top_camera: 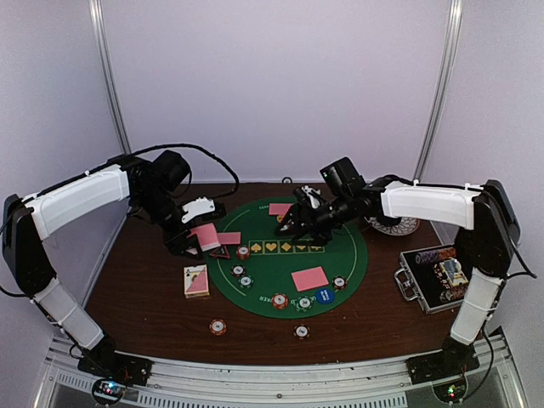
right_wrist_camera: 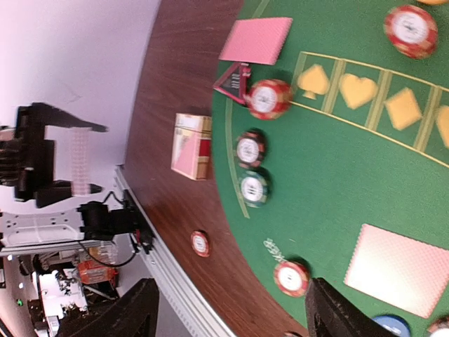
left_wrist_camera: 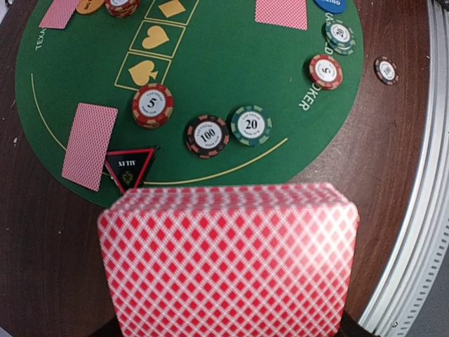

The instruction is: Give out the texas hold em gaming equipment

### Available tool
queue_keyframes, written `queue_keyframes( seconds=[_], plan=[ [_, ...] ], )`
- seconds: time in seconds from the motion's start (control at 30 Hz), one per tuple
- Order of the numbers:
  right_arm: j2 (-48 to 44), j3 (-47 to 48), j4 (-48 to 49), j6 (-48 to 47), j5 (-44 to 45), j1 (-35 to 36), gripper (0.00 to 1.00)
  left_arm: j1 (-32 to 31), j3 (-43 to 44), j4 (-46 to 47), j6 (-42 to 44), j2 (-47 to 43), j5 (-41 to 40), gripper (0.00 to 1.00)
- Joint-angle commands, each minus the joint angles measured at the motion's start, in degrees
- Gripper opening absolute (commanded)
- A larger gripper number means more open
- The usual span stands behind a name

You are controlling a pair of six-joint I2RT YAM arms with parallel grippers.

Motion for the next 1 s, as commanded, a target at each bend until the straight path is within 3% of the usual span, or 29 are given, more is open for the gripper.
queue_keyframes(
  seconds=[0.0,0.27,0.97],
  plan=[
    [1.83,2.84,18.80,14.22,-5.59,4.48,0.76,-0.11,2.59,-0.06,-0.86,-0.90,2.00,0.00],
    [9.61,6.41,31.90,22.44,-7.95,9.35,0.78,-0.13,3.04,0.78,-1.81,-0.43,2.51,0.00],
    [20.13,15.88,38.04,27.66,-11.54,12.97,0.78,-0.13,3.81,1.41,-2.62,-0.09,3.21,0.00]
  ],
)
